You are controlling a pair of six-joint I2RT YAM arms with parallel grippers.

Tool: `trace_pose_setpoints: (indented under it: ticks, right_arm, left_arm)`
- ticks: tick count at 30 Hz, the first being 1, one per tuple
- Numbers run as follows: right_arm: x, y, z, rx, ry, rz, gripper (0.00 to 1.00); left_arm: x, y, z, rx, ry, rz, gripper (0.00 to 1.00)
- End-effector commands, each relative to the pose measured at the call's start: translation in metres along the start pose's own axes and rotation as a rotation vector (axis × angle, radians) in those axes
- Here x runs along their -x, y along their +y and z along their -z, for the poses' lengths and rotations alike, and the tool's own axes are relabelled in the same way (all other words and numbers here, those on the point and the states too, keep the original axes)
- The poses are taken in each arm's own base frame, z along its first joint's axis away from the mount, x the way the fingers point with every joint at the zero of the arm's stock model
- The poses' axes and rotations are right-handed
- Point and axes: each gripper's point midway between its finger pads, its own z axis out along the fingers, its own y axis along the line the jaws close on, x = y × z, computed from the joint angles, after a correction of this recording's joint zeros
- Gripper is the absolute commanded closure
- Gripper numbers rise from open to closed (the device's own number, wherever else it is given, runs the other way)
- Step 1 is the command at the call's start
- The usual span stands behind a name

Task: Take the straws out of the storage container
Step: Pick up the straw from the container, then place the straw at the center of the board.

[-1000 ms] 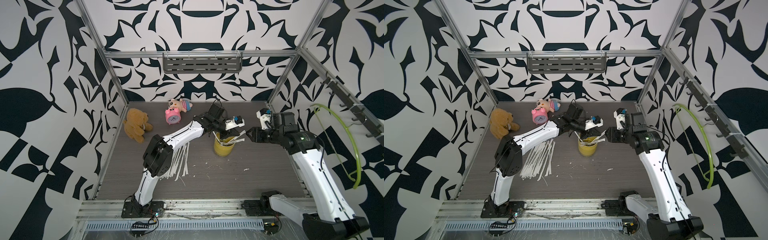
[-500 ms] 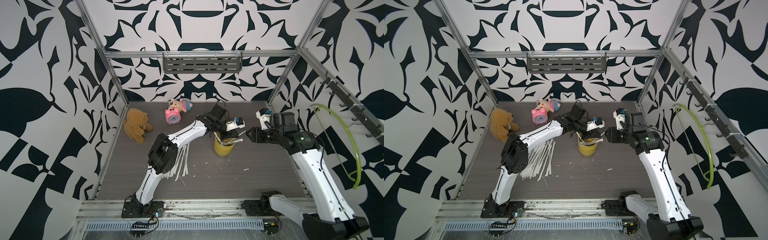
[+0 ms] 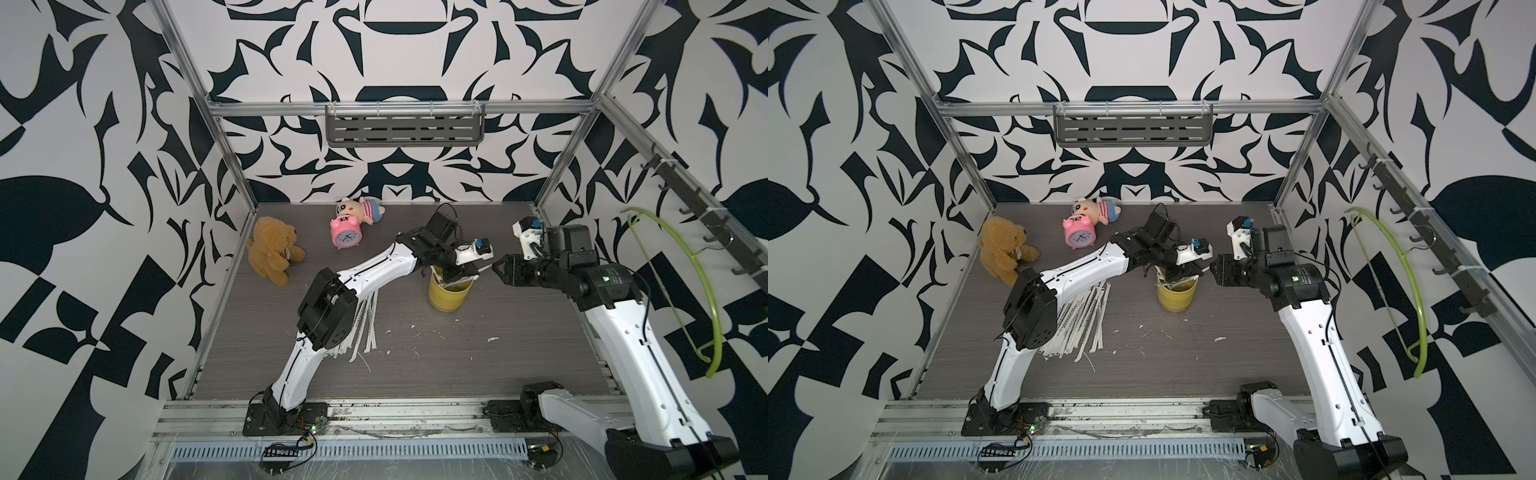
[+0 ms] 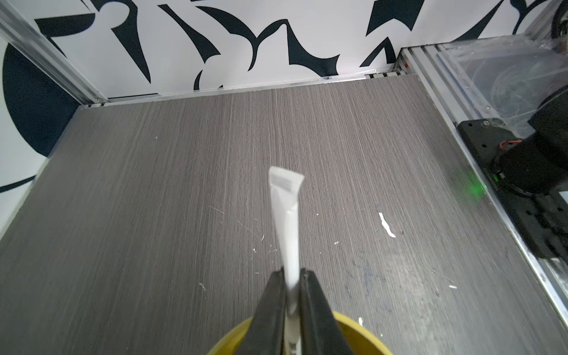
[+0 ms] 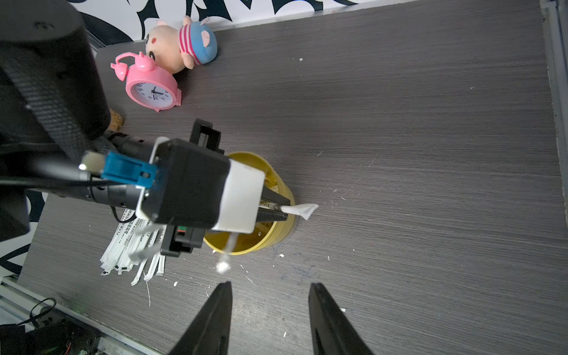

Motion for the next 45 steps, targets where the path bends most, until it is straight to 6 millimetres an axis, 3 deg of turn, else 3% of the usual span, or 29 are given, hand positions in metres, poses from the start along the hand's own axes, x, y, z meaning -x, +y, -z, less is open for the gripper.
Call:
trace_pose_setpoints:
  ticks: [1, 10, 26, 39, 45]
  right_arm:
    - [0.01, 0.005, 0.011, 0.014, -0.058, 0.029, 0.54]
    - [0.011, 0.005, 0.016, 0.008, -0.075, 0.033, 0.54]
    - [0.014, 0.012, 0.028, 0.034, -0.103, 0.032, 0.54]
    - [0.007, 0.017, 0.039, 0.053, -0.122, 0.024, 0.54]
    - [0.006, 0.025, 0.036, 0.107, -0.11, 0.014, 0.55]
  left_arm:
    - [0.008, 0.003, 0.002, 0.016, -0.019, -0.017, 0.9]
    - [0.037, 0.002, 0.025, 0.061, -0.083, -0.055, 0.99]
    - [0.105, 0.004, 0.087, 0.199, -0.236, -0.086, 1.0]
    - [0.121, 0.002, 0.102, 0.206, -0.321, 0.084, 1.0]
    - [0.149, -0.001, 0.129, 0.25, -0.455, 0.064, 1.0]
